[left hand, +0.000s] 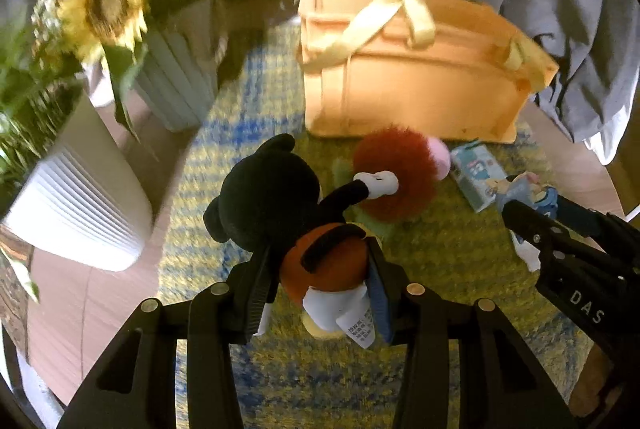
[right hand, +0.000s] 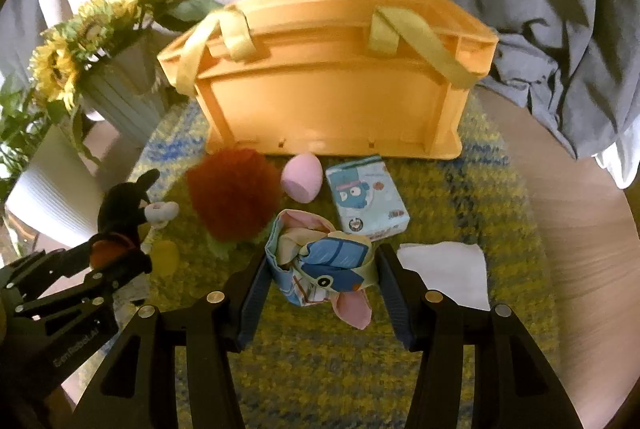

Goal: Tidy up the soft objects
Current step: 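Grasp the Mickey plush with the left tool while the right tool grasps the printed fabric toy, then lift the Mickey plush and fabric toy over the orange crate with both tools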

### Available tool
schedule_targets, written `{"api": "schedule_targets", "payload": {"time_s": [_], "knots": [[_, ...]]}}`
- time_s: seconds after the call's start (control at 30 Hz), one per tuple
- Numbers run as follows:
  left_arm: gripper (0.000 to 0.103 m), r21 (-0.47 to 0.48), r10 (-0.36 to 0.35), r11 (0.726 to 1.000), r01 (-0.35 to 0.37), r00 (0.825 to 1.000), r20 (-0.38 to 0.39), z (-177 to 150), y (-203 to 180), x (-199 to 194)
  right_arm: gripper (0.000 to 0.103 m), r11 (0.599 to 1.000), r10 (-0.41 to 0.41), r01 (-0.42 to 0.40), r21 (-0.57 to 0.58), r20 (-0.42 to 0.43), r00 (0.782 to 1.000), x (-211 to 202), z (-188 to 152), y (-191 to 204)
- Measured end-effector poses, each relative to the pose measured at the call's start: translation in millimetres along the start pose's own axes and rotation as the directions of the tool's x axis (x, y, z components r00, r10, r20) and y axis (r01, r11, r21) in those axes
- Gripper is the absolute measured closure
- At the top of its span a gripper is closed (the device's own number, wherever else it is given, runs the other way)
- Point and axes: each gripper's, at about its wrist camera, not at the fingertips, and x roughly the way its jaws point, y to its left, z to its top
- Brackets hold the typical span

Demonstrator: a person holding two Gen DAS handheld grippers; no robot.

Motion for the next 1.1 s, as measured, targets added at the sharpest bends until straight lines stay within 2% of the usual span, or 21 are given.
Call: {"api": "schedule_targets", "payload": {"time_s": [0.2,0.47,0.8,1.1], "knots": [[0.060,0.021,-0.014,1.000,0.012,0.996,0.091,6,-3,-25,0.050,1.000,0.008,-0.008,0.011,0.057,0.998,-19,5,-2],[0.060,0.043,-0.047,0.998,0.040,0.986,0.160,21,-7,-44,0.050,1.000,0.023,-0.025,0.009,0.140,0.990,-50,16,-2],[0.060,0.085,-0.078,0.995,0.056,0.960,0.271,42,-17,-74,0.050,1.000,0.015,-0.020,0.017,0.262,0.965,-82,36,-6],[0.060,0.116,-0.095,0.992,0.056,0.925,0.367,67,-23,-95,0.050,1.000,0.012,-0.020,0.021,0.347,0.938,-99,56,-11]]}}
